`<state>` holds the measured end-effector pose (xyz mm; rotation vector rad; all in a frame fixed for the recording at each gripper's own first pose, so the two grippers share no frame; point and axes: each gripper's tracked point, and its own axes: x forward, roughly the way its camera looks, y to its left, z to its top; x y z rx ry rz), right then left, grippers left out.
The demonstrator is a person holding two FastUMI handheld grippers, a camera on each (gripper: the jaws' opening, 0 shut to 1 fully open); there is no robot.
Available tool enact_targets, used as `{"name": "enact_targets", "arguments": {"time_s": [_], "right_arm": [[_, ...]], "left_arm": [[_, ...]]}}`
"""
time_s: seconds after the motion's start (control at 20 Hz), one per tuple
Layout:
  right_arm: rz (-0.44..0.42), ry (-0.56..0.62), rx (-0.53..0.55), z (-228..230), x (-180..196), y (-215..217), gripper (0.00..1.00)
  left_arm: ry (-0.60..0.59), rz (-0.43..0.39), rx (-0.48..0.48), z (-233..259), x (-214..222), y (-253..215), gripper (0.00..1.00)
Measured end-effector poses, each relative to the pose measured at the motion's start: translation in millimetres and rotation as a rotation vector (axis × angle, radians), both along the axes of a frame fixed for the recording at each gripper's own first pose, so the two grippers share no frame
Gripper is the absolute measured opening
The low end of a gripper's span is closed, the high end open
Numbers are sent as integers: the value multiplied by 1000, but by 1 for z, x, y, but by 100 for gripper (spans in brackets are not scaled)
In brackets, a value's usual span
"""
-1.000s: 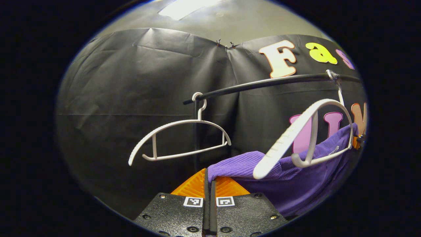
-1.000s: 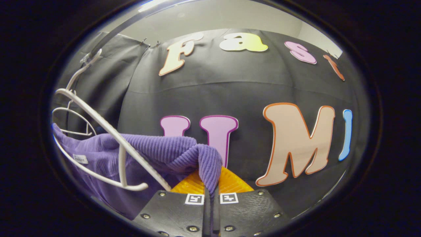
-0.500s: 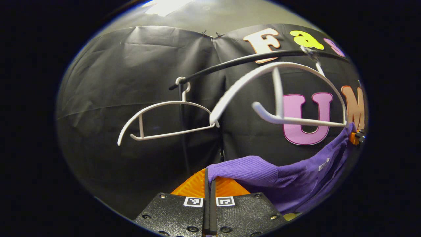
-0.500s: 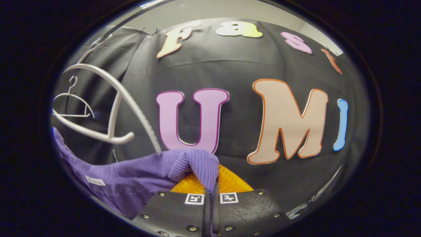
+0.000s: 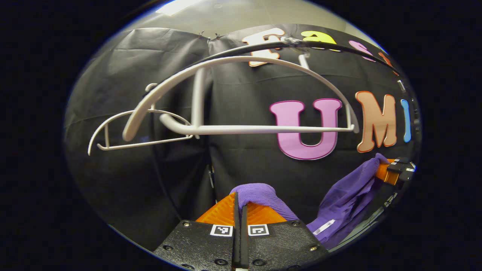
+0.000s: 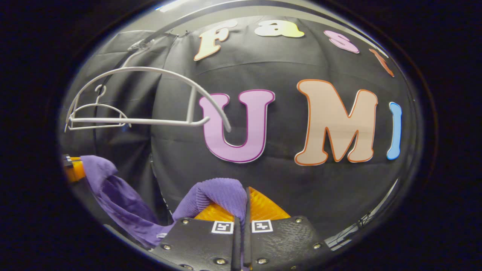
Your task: Grasp the clothes on the hanger with both hands and then place them into the laundry hamper below.
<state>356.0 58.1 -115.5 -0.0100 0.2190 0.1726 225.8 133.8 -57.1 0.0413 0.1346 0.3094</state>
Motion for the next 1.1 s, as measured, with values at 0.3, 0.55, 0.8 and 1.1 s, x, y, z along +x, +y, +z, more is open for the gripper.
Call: {"name": "enact_targets", "arguments": {"time_s": [0.3, 0.55, 0.8, 1.1], "right_arm": [[58, 44, 0, -13, -30, 16, 4], [83, 144, -1, -54, -49, 20, 4], [100, 276, -22, -107, -68, 18, 4], [96, 429, -25, -169, -81, 8, 4]], "left_arm": [[24, -180, -47, -22, 22, -67, 0], [111, -253, -128, -67, 27, -94, 0], [235, -292, -175, -121, 22, -109, 1], [402, -331, -220, -188, 10, -123, 1]]}}
